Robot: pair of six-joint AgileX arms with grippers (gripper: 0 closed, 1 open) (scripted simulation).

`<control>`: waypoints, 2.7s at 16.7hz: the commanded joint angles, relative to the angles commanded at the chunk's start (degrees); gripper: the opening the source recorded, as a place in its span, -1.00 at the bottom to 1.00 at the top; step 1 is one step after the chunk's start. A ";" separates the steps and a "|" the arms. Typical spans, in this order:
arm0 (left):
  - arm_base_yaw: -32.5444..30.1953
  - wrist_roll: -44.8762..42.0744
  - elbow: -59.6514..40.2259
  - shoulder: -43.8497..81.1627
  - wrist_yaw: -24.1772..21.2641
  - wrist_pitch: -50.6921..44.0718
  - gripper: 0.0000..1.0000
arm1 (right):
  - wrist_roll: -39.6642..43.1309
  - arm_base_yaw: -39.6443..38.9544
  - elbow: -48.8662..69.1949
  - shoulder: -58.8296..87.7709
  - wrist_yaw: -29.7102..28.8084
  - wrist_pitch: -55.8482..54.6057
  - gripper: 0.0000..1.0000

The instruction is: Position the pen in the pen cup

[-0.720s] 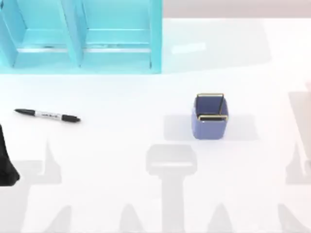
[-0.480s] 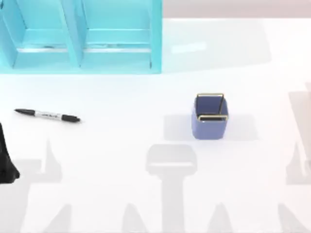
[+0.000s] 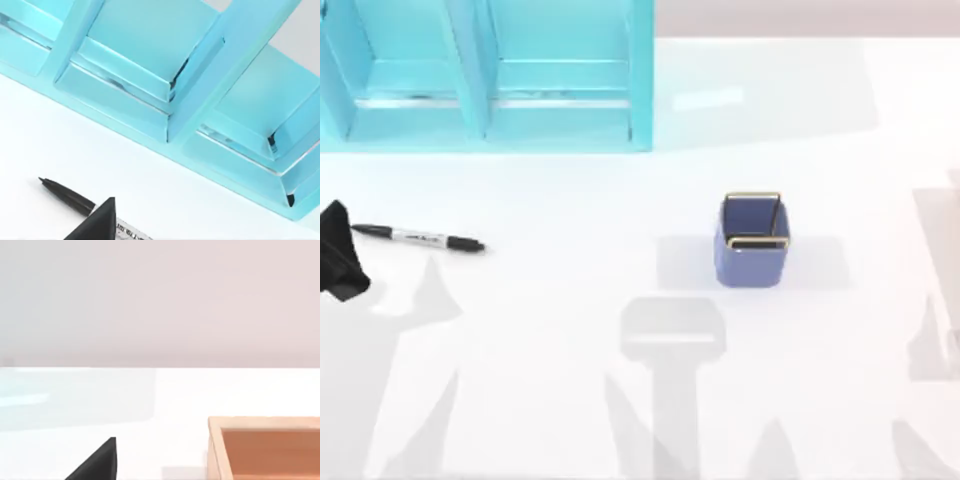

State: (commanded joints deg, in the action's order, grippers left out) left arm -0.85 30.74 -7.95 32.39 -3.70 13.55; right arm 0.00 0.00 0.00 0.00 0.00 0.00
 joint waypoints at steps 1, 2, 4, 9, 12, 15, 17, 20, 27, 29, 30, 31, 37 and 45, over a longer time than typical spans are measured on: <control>-0.13 5.03 -1.05 5.69 -0.58 1.89 1.00 | 0.00 0.00 0.00 0.00 0.00 0.00 1.00; -0.25 10.12 -2.10 11.50 -1.14 3.77 1.00 | 0.00 0.00 0.00 0.00 0.00 0.00 1.00; -0.42 20.19 -4.14 23.03 -2.21 7.46 1.00 | 0.00 0.00 0.00 0.00 0.00 0.00 1.00; -0.67 41.18 -8.88 46.90 -4.31 15.80 1.00 | 0.00 0.00 0.00 0.00 0.00 0.00 1.00; -0.77 49.02 -11.16 55.40 -5.04 19.53 1.00 | 0.00 0.00 0.00 0.00 0.00 0.00 1.00; -0.82 52.62 -12.37 58.93 -5.34 21.42 1.00 | 0.00 0.00 0.00 0.00 0.00 0.00 1.00; -0.83 52.77 -12.42 59.07 -5.36 21.50 1.00 | 0.00 0.00 0.00 0.00 0.00 0.00 1.00; -0.66 52.69 -12.15 58.89 -5.29 21.40 1.00 | 0.00 0.00 0.00 0.00 0.00 0.00 1.00; -2.30 53.60 -20.31 72.47 -4.39 27.09 1.00 | 0.00 0.00 0.00 0.00 0.00 0.00 1.00; -2.97 53.96 -24.28 79.45 -3.92 29.85 1.00 | 0.00 0.00 0.00 0.00 0.00 0.00 1.00; -3.28 54.12 -26.00 82.30 -3.72 31.01 1.00 | 0.00 0.00 0.00 0.00 0.00 0.00 1.00; -3.54 54.24 -27.42 84.55 -3.55 31.93 1.00 | 0.00 0.00 0.00 0.00 0.00 0.00 1.00; -3.92 54.44 -29.52 87.63 -3.27 33.22 1.00 | 0.00 0.00 0.00 0.00 0.00 0.00 1.00; -3.92 54.44 -29.52 87.63 -3.27 33.22 -0.21 | 0.00 0.00 0.00 0.00 0.00 0.00 1.00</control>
State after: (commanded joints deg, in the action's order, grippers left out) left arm -4.77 85.19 -37.47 120.02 -6.97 46.76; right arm 0.00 0.00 0.00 0.00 0.00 0.00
